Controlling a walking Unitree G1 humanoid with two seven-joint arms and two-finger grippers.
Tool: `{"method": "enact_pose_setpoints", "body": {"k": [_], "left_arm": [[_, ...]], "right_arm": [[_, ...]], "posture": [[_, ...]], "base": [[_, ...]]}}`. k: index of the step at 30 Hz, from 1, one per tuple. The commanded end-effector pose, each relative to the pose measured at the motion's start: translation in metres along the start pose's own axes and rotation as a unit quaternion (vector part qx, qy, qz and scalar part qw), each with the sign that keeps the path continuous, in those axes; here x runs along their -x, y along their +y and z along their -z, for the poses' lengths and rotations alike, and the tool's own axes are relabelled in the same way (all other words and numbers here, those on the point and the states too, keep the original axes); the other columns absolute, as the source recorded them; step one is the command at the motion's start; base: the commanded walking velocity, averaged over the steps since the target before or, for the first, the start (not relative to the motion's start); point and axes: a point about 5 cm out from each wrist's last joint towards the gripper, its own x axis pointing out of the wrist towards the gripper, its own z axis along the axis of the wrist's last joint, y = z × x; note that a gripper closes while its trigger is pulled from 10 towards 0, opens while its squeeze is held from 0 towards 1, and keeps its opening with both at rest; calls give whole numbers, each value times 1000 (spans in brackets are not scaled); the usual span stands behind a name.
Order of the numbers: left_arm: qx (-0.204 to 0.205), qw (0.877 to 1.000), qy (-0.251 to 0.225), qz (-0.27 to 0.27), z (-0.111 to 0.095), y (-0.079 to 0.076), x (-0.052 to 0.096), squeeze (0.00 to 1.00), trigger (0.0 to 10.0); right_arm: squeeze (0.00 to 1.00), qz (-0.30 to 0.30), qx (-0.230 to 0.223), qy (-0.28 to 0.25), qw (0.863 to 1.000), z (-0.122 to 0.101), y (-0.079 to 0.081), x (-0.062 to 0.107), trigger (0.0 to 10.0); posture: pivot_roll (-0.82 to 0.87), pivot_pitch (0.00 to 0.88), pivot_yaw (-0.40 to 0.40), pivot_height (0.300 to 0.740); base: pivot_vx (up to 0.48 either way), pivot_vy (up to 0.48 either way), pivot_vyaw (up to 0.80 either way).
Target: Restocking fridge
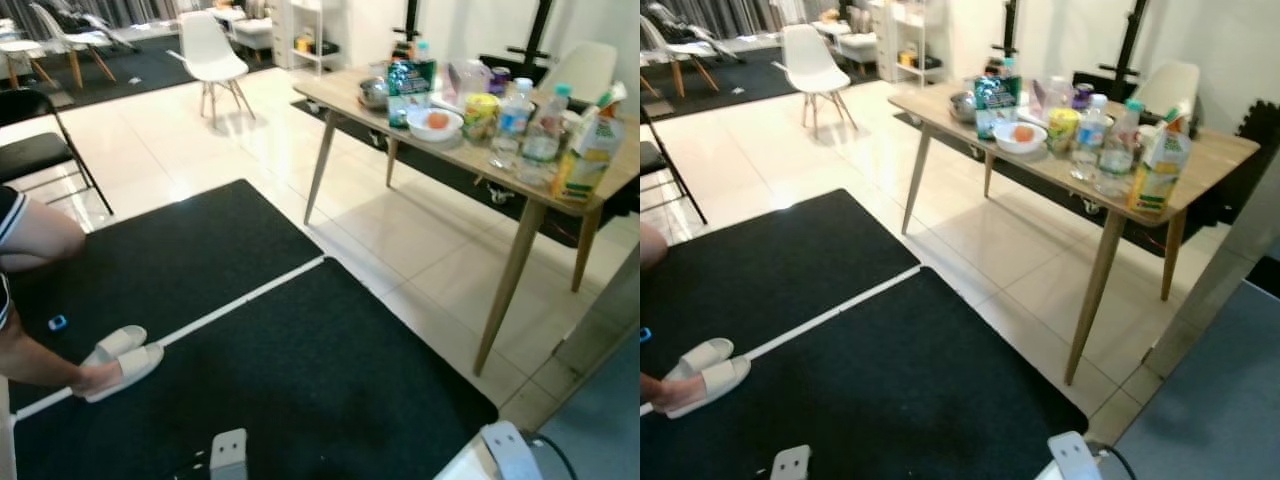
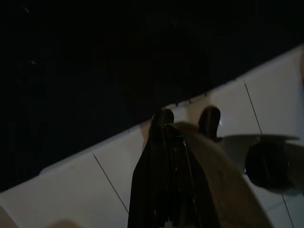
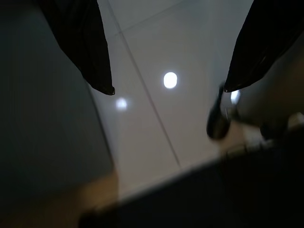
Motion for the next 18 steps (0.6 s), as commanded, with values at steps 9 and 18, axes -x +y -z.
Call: {"method": "enact_pose_setpoints", "body": {"k": [9,18], "left_arm": [[-8,1000,-3,4,-3,1,0,0,10000],[-11,1000,-2,4,-2,2,0,0,10000]], "right_arm": [[0,4,14,25,1000,10,-5,1,10000],[0,6,22,23,999,9,-5,1,10000]], "posture": [[-90,0,0,740],[-89,0,0,740]], "base": [[0,0,0],[0,0,0]]}}
